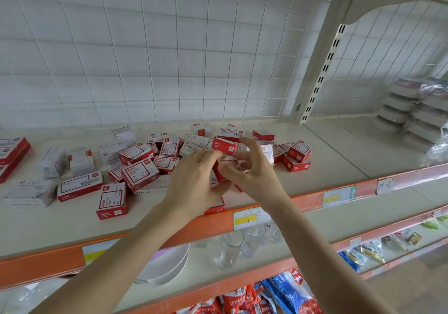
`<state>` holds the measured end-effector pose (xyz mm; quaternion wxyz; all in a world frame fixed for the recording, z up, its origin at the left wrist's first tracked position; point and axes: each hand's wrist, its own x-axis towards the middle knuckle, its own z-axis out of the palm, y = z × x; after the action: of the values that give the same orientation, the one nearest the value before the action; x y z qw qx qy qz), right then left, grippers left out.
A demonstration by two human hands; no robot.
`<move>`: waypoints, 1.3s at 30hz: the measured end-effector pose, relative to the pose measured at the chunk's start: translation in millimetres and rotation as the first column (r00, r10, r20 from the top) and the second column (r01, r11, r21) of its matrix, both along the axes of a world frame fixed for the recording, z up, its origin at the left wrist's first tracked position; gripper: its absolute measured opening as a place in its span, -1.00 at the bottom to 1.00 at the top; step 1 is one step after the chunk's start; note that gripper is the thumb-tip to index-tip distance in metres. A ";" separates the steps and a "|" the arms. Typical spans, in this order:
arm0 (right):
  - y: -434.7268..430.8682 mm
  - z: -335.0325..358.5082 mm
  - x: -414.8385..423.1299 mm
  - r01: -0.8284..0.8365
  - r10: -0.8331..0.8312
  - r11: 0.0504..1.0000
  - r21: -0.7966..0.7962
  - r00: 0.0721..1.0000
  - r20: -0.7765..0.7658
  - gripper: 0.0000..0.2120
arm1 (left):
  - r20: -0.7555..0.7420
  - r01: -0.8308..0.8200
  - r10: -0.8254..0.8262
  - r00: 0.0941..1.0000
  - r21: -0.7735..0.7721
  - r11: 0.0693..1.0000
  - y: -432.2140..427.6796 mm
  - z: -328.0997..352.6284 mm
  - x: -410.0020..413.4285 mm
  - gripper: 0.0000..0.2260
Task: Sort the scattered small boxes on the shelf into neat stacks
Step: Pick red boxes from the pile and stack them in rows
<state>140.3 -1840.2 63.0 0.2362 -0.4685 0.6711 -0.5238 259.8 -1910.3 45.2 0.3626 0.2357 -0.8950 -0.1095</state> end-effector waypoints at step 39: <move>6.9 -18.7 -34.0 -0.016 0.044 0.999 0.051 0.794 -0.607 -0.49 | 0.546 -0.263 0.238 0.803 -0.033 0.964 -9.3 2.8 4.2 -0.48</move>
<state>106.3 -1833.4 44.2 0.0267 -0.6171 0.7150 -0.3273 264.0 -1919.6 48.0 0.0988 0.3809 -0.9193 -0.0087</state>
